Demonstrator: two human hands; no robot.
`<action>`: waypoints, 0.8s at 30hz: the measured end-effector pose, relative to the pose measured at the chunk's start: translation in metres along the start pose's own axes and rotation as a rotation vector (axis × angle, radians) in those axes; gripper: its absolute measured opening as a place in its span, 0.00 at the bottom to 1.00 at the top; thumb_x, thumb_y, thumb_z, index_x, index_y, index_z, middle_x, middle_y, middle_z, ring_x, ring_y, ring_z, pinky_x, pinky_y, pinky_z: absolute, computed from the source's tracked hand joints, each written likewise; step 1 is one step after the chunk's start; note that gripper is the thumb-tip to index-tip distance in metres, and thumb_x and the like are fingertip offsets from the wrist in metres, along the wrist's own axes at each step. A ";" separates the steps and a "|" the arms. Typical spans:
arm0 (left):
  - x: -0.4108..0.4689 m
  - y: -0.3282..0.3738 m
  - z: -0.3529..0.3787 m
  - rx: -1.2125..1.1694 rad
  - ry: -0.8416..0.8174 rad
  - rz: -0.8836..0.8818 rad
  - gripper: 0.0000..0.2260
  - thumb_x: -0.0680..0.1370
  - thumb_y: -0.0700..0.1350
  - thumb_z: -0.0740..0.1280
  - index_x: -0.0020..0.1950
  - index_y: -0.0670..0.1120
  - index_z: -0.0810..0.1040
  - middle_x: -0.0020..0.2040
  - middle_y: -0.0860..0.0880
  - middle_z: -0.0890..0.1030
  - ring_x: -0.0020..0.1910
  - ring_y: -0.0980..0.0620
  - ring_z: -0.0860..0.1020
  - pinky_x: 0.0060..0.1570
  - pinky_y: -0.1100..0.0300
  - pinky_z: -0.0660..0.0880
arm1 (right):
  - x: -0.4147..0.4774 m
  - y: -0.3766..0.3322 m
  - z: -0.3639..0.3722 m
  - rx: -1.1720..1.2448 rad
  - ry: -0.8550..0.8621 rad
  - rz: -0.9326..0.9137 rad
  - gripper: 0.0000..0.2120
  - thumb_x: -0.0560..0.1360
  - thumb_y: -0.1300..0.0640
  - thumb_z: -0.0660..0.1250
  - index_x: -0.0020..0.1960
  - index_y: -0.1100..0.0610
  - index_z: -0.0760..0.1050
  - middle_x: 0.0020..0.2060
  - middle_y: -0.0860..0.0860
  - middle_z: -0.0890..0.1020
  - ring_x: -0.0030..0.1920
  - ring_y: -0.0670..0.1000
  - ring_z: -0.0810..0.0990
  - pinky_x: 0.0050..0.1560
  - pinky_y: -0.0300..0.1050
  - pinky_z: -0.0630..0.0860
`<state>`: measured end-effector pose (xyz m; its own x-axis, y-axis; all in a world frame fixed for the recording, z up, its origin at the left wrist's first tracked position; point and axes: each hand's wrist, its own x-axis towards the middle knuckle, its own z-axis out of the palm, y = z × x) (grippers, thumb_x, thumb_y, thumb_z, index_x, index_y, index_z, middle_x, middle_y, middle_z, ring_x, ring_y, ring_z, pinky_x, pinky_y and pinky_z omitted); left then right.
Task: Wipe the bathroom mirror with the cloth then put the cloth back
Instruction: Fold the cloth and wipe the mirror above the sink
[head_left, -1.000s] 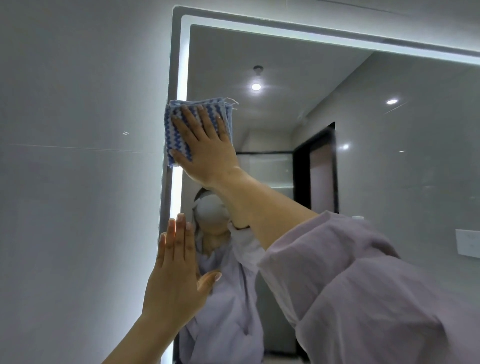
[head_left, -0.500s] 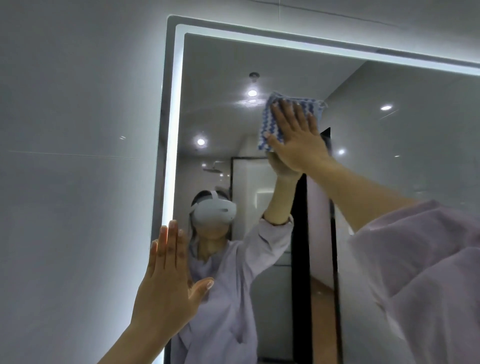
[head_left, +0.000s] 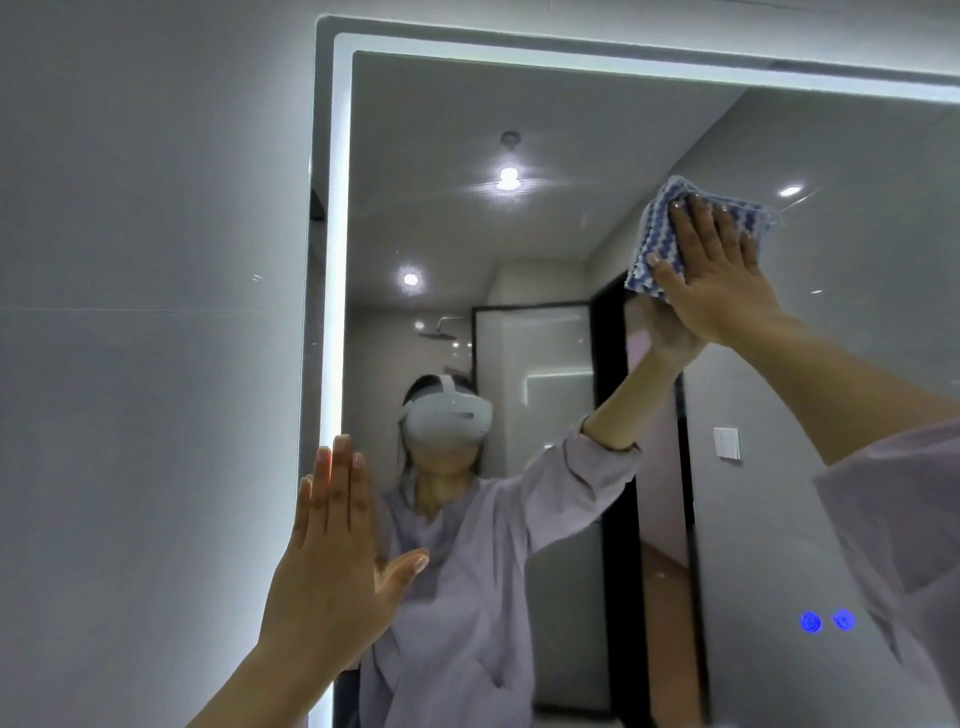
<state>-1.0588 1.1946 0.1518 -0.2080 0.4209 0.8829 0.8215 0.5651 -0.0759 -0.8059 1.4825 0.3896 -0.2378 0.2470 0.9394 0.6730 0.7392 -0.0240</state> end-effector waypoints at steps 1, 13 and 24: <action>0.000 0.000 0.000 0.001 0.003 0.000 0.46 0.71 0.70 0.49 0.75 0.34 0.52 0.77 0.38 0.52 0.75 0.38 0.53 0.72 0.54 0.44 | -0.001 0.003 0.000 0.004 -0.001 0.016 0.32 0.78 0.35 0.42 0.76 0.43 0.33 0.77 0.45 0.37 0.77 0.49 0.35 0.75 0.52 0.34; -0.003 0.002 0.003 0.028 0.007 0.012 0.46 0.71 0.69 0.50 0.74 0.33 0.53 0.76 0.36 0.52 0.75 0.37 0.54 0.72 0.52 0.45 | -0.001 -0.036 0.012 0.100 0.087 0.152 0.34 0.78 0.35 0.42 0.77 0.48 0.35 0.78 0.49 0.39 0.77 0.54 0.36 0.74 0.55 0.32; 0.000 0.004 0.000 0.040 -0.007 -0.005 0.47 0.70 0.70 0.48 0.75 0.34 0.51 0.77 0.37 0.50 0.75 0.38 0.51 0.72 0.53 0.41 | 0.008 -0.162 0.007 0.102 0.027 -0.112 0.38 0.78 0.34 0.47 0.77 0.52 0.34 0.77 0.52 0.37 0.76 0.58 0.33 0.73 0.57 0.30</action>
<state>-1.0555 1.1966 0.1515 -0.2153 0.4230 0.8802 0.7988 0.5947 -0.0904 -0.9220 1.3694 0.3983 -0.2878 0.1433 0.9469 0.5684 0.8213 0.0485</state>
